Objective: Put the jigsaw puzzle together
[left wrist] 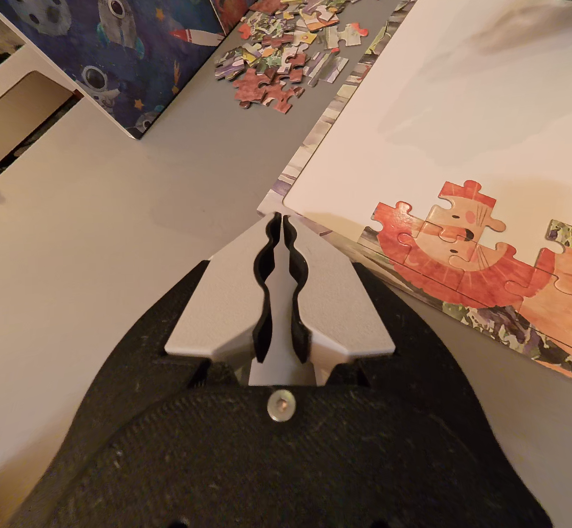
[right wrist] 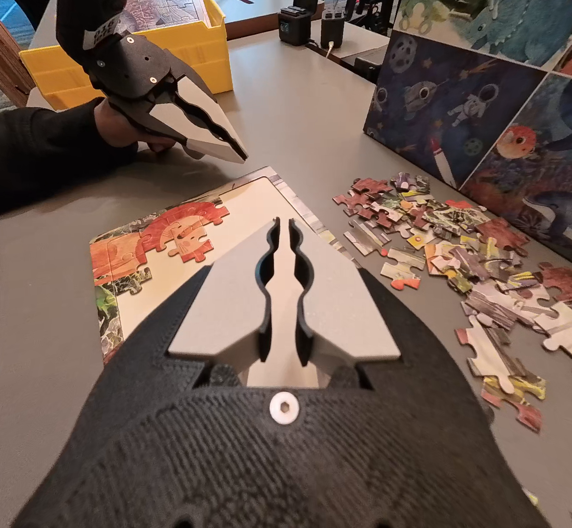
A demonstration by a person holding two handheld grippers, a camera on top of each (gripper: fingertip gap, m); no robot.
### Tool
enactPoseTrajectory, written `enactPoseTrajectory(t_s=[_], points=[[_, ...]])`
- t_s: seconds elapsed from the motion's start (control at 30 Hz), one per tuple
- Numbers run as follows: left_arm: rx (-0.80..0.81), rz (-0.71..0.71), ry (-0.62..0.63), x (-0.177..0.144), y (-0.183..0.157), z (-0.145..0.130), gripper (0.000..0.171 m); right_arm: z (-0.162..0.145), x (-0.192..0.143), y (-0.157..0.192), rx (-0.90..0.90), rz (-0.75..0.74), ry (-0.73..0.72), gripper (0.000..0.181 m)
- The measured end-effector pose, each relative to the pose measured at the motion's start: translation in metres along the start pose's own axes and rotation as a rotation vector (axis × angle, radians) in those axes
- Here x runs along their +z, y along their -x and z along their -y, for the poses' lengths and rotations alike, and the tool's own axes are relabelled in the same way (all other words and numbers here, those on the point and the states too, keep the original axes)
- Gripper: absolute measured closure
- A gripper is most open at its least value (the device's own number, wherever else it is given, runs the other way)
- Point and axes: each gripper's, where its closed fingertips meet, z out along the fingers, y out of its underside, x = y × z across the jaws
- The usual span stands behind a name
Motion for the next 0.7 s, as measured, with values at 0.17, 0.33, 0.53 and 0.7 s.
enactPoseTrajectory(t_s=[0.17, 0.33, 0.53, 0.7], points=[[-0.004, -0.001, -0.002, 0.000, 0.000, 0.000, 0.171, 0.005, -0.004, -0.003, -0.008, -0.017, -0.014, 0.178], [0.001, 0.000, 0.003, 0.000, 0.000, 0.000, 0.171, 0.019, -0.012, 0.001, 0.041, 0.018, -0.087, 0.177], [0.012, -0.001, 0.015, 0.002, -0.001, -0.001, 0.171, 0.016, -0.011, -0.002, 0.070, 0.023, -0.085, 0.177], [0.019, -0.001, 0.017, 0.002, -0.002, -0.002, 0.171, 0.012, -0.009, -0.003, 0.062, 0.015, -0.068, 0.177]])
